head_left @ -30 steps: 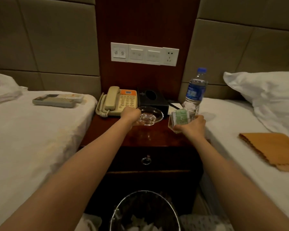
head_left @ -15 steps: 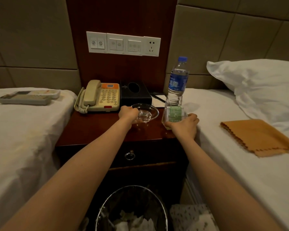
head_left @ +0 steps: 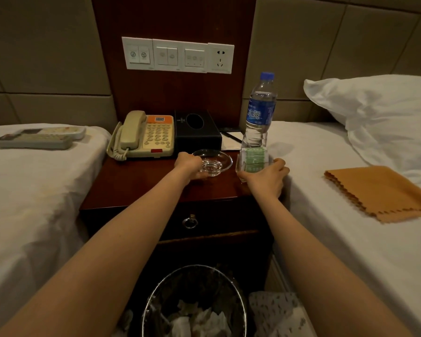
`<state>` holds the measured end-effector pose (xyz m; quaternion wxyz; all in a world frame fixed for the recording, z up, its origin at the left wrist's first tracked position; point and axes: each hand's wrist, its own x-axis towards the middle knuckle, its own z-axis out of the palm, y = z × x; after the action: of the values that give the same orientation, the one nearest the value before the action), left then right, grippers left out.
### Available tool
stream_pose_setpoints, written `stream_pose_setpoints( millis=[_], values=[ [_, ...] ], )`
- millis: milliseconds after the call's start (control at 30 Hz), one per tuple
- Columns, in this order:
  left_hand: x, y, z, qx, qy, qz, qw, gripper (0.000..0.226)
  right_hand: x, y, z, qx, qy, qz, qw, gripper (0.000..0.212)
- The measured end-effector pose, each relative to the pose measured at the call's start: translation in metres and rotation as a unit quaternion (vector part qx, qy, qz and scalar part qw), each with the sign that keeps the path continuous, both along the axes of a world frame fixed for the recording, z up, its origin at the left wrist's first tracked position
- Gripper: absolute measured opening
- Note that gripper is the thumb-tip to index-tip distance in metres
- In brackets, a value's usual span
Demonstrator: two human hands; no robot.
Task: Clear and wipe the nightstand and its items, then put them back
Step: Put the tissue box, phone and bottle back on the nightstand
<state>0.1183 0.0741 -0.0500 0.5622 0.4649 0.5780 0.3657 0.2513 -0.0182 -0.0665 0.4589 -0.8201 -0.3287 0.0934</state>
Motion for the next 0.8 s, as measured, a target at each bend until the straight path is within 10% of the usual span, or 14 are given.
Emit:
stream_pose_setpoints(
  millis=[333,800],
  values=[
    [-0.046,-0.004,0.024,0.074,0.180,-0.010,0.981,0.060,-0.021,0.005,0.038,0.049,-0.138,0.005,0.989,0.086],
    [-0.208,0.028,0.043,0.084,0.110,0.155,0.978,0.050,-0.179,0.085,0.059,0.041,-0.184,0.252,0.949,0.063]
  ],
)
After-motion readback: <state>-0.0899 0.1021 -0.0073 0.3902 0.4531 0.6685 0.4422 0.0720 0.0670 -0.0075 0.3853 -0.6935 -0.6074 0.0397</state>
